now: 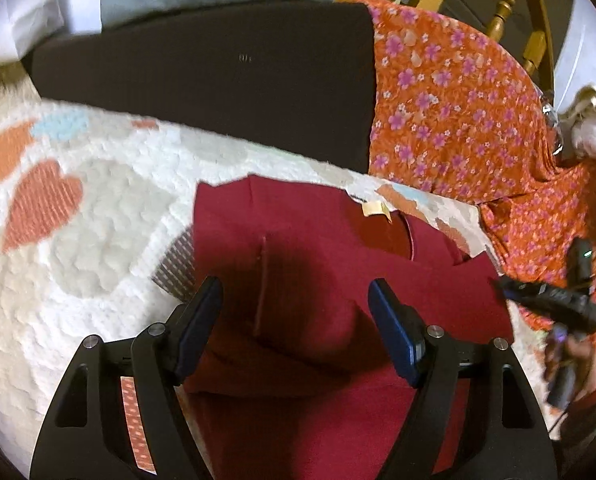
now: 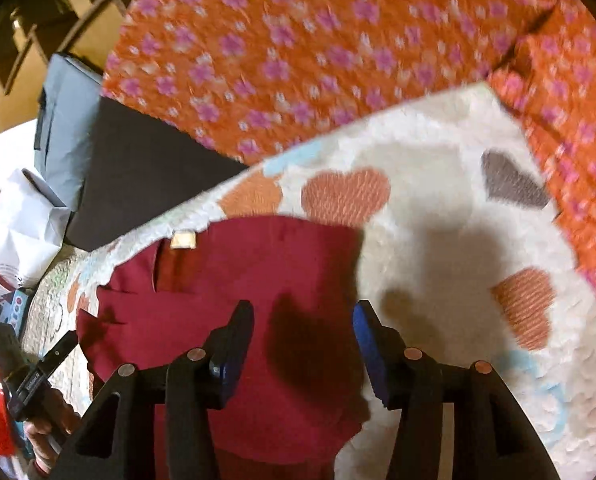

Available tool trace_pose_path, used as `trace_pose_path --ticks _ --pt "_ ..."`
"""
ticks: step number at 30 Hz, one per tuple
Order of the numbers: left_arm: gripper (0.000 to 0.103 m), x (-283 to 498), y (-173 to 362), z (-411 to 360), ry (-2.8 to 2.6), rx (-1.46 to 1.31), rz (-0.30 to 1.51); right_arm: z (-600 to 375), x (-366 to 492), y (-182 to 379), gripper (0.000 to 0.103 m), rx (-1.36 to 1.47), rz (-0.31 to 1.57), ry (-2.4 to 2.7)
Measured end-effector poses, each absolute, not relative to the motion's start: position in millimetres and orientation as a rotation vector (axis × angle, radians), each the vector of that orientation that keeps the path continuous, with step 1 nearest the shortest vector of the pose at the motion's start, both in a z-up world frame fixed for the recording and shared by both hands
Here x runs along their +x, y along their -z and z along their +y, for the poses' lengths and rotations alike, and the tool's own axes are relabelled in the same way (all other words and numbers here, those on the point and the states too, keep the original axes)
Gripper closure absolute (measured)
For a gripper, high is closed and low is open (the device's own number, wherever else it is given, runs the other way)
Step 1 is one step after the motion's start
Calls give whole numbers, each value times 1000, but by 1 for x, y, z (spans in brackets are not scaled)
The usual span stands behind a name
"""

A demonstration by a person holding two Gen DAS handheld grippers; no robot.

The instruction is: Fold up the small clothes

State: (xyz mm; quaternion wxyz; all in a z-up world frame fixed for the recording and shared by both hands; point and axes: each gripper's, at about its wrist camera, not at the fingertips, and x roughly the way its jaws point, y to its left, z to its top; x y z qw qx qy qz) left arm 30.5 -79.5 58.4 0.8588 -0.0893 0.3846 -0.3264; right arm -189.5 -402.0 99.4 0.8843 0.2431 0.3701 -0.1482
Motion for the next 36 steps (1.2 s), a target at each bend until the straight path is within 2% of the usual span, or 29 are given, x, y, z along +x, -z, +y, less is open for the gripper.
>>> trace_pose_path --ticks 2,3,4,5,6,7,9,14,18,20,25,29,33,36 --pt "36 36 -56 -83 713 -212 843 -403 -180 -87 53 513 794 278" --pt "55 37 -57 -85 726 -215 856 -405 -176 -83 54 504 794 285" --pt "69 40 -58 -90 721 -196 872 -407 -177 -81 58 508 782 291" --pt "75 43 -60 -96 702 -160 885 -409 -181 -80 65 522 769 296" --pt "90 45 -62 -100 702 -142 892 -412 -183 -81 68 549 750 300" --pt "92 47 -67 -106 712 -121 894 -414 -183 -79 71 563 741 298" --pt "94 46 -78 -110 706 -93 865 -413 -182 -83 85 559 732 295" --pt "95 45 -96 -85 655 -141 818 -400 -177 -105 88 482 695 280" --pt "94 61 -66 -64 543 -192 891 -400 -173 -114 87 467 623 321" --pt "93 67 -48 -58 530 -238 961 -406 -166 -108 86 464 711 387" --pt "69 54 -50 -59 556 -209 917 -391 -188 -120 86 433 674 337" --pt "68 55 -48 -78 565 -182 927 -361 -176 -113 86 327 741 222" --pt "68 57 -47 -94 561 -154 939 -355 -159 -80 89 62 911 379" --pt "65 54 -53 -98 571 -127 923 -381 -170 -76 86 153 899 412"
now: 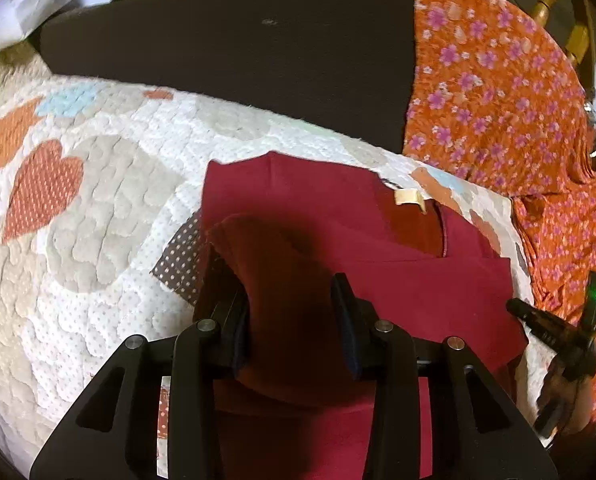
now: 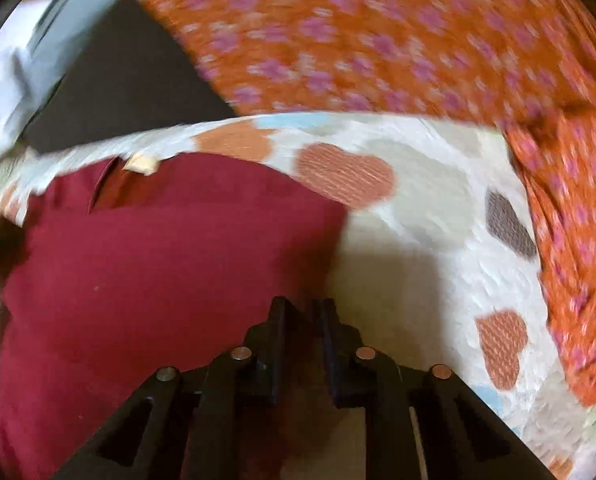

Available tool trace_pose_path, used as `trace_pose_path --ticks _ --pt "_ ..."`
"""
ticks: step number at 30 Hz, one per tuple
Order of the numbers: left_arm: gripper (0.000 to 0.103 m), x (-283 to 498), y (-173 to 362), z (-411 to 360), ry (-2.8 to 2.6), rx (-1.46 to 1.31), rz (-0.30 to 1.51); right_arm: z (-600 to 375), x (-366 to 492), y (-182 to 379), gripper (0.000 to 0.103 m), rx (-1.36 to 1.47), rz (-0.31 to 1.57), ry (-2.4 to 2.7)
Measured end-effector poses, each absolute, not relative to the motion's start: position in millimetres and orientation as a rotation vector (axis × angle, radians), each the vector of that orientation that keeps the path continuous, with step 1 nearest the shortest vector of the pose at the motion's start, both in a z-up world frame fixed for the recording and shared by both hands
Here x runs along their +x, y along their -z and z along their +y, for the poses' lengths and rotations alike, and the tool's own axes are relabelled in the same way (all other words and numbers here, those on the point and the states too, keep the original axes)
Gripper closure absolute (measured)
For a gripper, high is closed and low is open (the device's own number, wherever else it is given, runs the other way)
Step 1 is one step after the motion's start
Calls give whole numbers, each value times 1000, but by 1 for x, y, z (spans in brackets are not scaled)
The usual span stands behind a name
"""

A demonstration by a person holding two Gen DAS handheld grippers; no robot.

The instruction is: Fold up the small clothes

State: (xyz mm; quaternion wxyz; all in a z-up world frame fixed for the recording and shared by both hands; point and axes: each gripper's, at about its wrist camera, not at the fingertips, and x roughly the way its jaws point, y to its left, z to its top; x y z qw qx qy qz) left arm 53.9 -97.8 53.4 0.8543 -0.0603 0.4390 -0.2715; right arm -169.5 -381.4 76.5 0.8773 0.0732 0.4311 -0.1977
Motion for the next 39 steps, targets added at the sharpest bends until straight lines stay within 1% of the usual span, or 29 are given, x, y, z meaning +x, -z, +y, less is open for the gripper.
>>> trace_pose_path --ticks 1,2,3,4,5,7,8,9,12,13,14,15,16,17,18,19,20,22,23,24,28,30,32,34,35,37,39 --pt "58 53 -56 -97 570 -116 912 -390 -175 -81 86 199 894 413" --pt "56 54 -57 -96 569 -116 908 -393 -178 -84 86 204 890 433" --pt "54 55 -57 -93 563 -122 909 -398 -185 -91 86 228 868 445" --pt "53 56 -56 -90 559 -131 913 -401 -190 -95 86 269 844 431" --pt "53 57 -54 -88 554 -140 920 -405 -197 -99 84 339 807 401" --pt "53 60 -50 -85 542 -157 940 -408 -206 -104 73 453 746 327" --pt "53 61 -48 -85 540 -159 945 -405 -205 -103 57 468 744 303" --pt "53 60 -48 -85 538 -157 945 -400 -199 -101 53 463 758 290" --pt "53 55 -48 -90 536 -140 944 -388 -170 -89 53 399 839 274" --pt "53 54 -49 -91 537 -136 944 -388 -167 -84 54 382 841 294" --pt "53 54 -50 -92 536 -134 944 -390 -162 -82 65 375 834 326" --pt "53 54 -52 -91 536 -132 944 -393 -161 -83 82 380 830 340" --pt "53 53 -54 -89 537 -133 936 -397 -163 -87 84 398 815 338" --pt "53 53 -55 -88 536 -134 928 -404 -166 -93 91 417 797 324" --pt "51 54 -54 -85 528 -134 922 -404 -174 -103 103 373 779 361" --pt "49 55 -50 -84 501 -131 923 -405 -178 -108 103 296 774 443" --pt "49 58 -44 -84 474 -124 942 -408 -180 -109 103 252 774 495" --pt "48 61 -31 -82 441 -127 1003 -422 -184 -96 103 358 819 453" --pt "48 59 -30 -79 447 -142 1005 -426 -189 -92 103 454 815 398" --pt "48 57 -31 -77 449 -149 1001 -424 -193 -93 103 478 795 374" --pt "48 45 -38 -67 425 -107 965 -391 -205 -104 100 426 796 270" --pt "48 41 -35 -62 415 -104 983 -371 -210 -101 97 398 809 234" --pt "48 36 -33 -58 412 -121 1005 -358 -212 -88 97 316 853 270" --pt "48 22 -38 -50 419 -132 1007 -357 -209 -73 97 277 896 309" --pt "48 13 -41 -46 422 -127 1005 -360 -213 -75 98 291 879 319" --pt "48 -8 -47 -37 436 -112 1010 -359 -219 -84 98 277 904 377" --pt "48 -30 -50 -27 451 -117 1017 -357 -234 -98 97 275 889 381"
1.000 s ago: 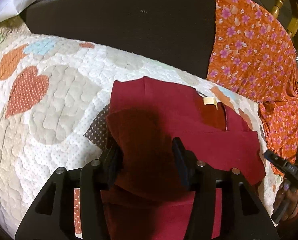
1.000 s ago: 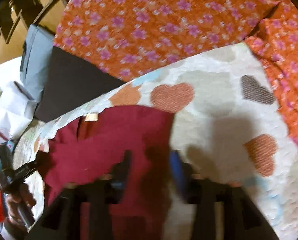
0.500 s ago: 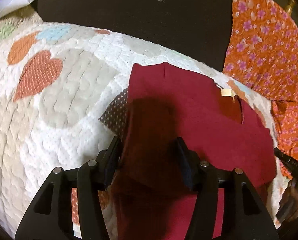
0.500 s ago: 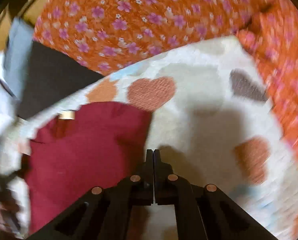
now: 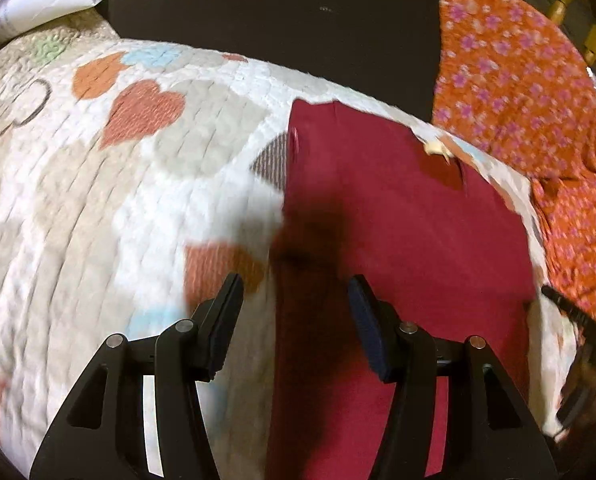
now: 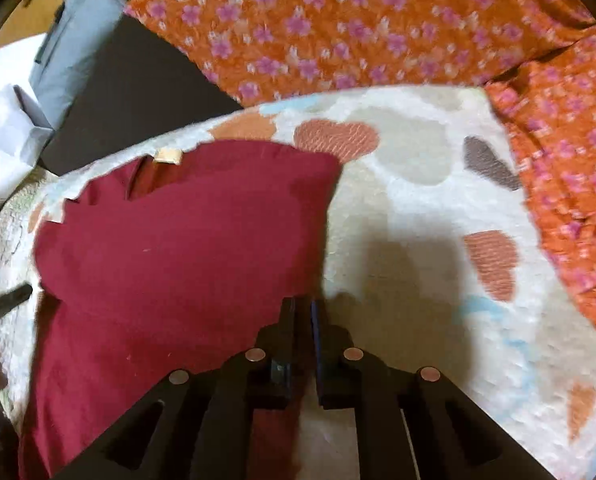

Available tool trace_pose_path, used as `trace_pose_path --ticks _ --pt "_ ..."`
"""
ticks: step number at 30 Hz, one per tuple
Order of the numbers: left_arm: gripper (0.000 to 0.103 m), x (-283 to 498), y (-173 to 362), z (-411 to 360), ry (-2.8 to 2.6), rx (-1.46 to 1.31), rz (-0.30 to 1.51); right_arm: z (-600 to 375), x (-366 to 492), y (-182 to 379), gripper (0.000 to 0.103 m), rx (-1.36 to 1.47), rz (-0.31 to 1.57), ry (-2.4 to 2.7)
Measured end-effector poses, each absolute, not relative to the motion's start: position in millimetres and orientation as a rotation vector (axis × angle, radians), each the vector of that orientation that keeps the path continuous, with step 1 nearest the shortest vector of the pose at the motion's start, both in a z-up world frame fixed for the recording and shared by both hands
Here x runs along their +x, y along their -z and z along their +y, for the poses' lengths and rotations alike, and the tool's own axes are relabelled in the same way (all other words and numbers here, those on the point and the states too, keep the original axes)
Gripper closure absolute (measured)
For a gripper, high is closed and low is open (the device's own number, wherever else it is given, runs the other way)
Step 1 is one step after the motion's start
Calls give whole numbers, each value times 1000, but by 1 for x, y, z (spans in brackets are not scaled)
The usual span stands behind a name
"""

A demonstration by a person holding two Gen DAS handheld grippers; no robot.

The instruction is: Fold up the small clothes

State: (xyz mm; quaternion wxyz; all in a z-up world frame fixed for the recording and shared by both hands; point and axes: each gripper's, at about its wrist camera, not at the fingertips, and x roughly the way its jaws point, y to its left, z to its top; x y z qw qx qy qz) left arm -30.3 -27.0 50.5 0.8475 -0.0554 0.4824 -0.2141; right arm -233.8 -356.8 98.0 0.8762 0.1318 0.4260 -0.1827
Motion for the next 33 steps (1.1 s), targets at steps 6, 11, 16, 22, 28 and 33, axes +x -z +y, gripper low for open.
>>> trace_pose_path --ticks 6,11,16,22,28,33 --pt "35 -90 -52 5 502 -209 1080 -333 -298 -110 68 507 882 201" --pt "35 -137 -52 8 544 -211 1142 -289 -343 -85 61 543 988 107" --pt "35 -170 -39 5 570 -207 1233 -259 -372 -64 61 511 1084 77" --pt "35 -197 -27 -4 586 -164 1243 -254 -390 -71 60 496 1036 129" --pt "35 -210 -17 -9 541 -81 1236 -259 -405 -67 59 483 1039 221" --pt "35 -218 -12 -2 529 -95 1220 -250 -403 -54 65 451 1058 142"
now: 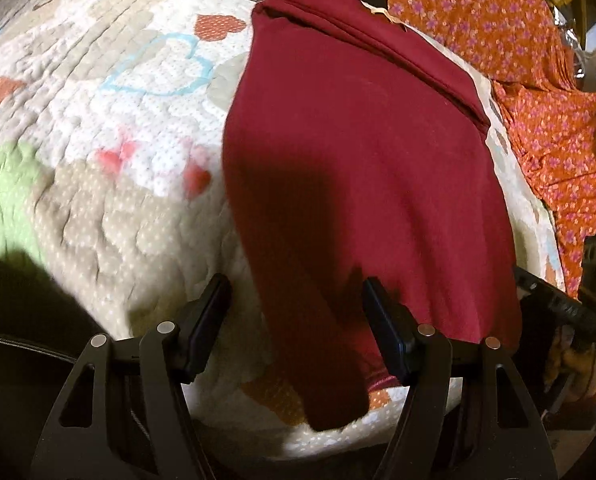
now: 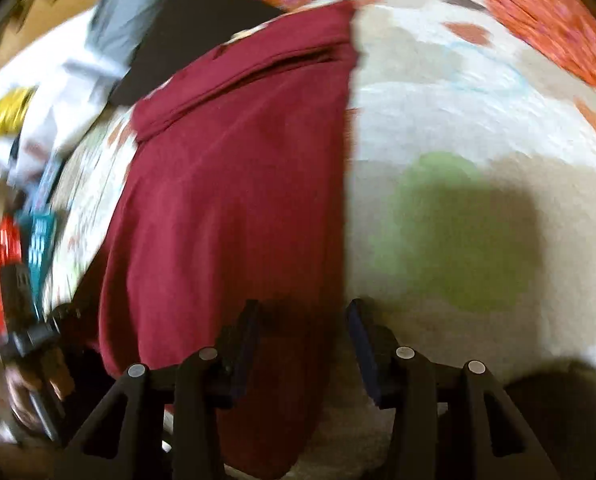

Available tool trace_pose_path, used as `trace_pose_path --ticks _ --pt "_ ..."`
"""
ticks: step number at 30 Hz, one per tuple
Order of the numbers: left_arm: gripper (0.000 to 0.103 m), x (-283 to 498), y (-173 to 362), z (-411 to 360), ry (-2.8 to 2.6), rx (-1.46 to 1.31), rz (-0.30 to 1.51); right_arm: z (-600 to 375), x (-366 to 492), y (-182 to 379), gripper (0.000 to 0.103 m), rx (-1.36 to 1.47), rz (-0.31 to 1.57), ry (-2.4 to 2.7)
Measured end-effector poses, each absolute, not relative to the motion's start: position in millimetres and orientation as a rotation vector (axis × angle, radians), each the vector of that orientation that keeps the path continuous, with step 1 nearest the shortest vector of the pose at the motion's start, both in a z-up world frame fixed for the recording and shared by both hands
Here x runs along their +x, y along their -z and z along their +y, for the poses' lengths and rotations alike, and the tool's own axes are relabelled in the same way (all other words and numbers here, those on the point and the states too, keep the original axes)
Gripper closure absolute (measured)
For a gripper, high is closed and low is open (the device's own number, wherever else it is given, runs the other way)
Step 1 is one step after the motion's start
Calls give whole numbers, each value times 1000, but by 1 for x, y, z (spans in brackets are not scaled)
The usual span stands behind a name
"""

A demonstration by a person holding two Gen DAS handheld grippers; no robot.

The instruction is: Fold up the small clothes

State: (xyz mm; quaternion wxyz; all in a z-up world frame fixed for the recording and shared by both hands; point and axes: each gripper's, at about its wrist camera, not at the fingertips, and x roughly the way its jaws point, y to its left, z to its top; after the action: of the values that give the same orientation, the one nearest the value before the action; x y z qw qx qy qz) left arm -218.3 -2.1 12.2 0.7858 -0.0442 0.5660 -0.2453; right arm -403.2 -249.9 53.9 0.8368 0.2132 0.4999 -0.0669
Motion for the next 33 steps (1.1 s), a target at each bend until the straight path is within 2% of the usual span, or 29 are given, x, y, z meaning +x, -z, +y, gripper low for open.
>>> trace_pose_path --ticks 2,4,5,6,12,16,17,19,20,25,33 --pt "35 -220 -11 1 530 -105 1215 -240 -398 -54 72 341 1077 140" --pt "35 -220 -11 2 527 -117 1212 -244 -397 -54 82 350 1072 142" --pt "35 -221 -11 3 526 -118 1212 -248 -398 -55 92 364 1066 150" --pt "35 -222 -11 2 527 -113 1212 -254 -401 -57 94 382 1055 161" --pt "35 -223 -11 5 532 -111 1207 -257 -410 -66 96 303 1057 253" --pt "34 -224 -10 9 547 -121 1200 -267 -424 -75 96 402 1035 256" --pt "34 -224 -9 9 550 -125 1199 -266 -427 -77 93 439 1026 230" --pt "31 -224 -9 9 556 -128 1196 -260 -428 -76 64 520 1045 155" --pt "31 -225 -9 9 555 -124 1193 -257 -432 -74 45 536 1060 138" --pt "31 -227 -11 9 554 -115 1200 -235 -443 -51 44 639 1128 35" --pt "31 -225 -10 20 556 -200 1244 -229 -431 -37 44 654 1165 23"
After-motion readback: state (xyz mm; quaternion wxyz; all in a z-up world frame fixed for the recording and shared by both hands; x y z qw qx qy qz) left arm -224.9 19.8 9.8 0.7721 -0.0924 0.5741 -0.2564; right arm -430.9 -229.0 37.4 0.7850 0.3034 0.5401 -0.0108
